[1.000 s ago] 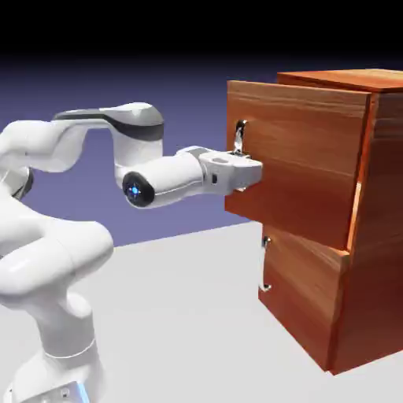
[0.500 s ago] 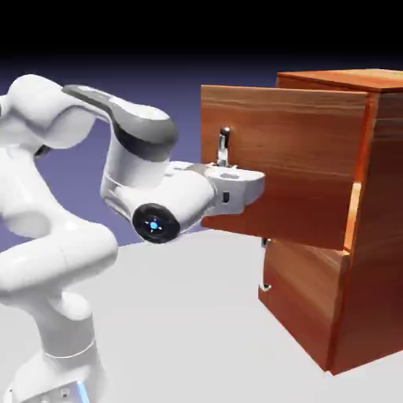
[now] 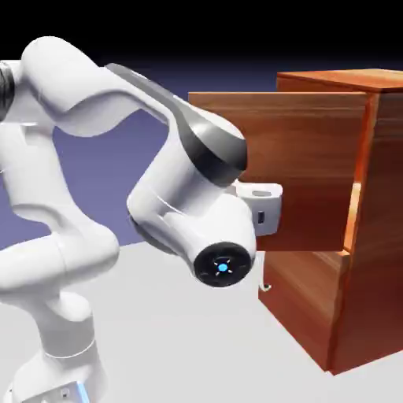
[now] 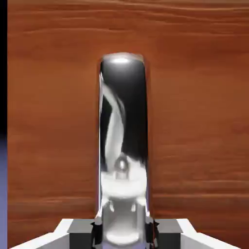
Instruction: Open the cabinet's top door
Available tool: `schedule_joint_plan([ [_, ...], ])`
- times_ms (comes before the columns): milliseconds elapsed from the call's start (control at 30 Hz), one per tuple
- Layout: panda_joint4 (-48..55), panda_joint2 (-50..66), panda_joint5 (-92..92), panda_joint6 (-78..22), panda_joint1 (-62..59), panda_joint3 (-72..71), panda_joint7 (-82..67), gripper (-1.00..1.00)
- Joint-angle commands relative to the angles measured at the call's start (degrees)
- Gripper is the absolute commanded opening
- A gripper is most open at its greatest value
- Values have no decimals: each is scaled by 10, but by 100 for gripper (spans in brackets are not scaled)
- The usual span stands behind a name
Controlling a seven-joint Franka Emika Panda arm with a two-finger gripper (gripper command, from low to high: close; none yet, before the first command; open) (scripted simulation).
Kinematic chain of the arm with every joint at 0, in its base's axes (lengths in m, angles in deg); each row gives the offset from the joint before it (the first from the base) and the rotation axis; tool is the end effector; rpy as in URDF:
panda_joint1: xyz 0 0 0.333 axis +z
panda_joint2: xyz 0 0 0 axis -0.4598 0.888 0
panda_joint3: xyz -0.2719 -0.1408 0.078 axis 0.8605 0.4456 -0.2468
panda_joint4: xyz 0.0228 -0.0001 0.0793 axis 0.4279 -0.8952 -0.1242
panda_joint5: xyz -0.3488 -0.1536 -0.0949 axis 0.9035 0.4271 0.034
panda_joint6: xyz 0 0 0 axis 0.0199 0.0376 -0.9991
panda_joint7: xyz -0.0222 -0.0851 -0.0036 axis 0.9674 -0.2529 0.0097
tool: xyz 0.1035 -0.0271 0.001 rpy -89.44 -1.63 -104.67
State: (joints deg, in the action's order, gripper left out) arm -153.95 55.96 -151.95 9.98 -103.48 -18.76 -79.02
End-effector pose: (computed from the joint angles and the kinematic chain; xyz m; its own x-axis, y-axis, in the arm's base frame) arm 0.2617 -0.2366 0.4951 0.6621 -0.2481 0.7071 0.6621 -0.2482 -0.7071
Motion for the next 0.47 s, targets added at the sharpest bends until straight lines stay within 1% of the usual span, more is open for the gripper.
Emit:
schedule_joint_plan([
  [0,20,21,14,-9,1,1,-6,-100],
  [333,227,207,131,-100,13,-7,-47,-100],
  [367,236,215,135,-104,14,-7,-48,-100],
  [400,236,215,135,-104,14,-7,-48,100],
  [433,236,215,135,-104,14,-7,-48,100],
])
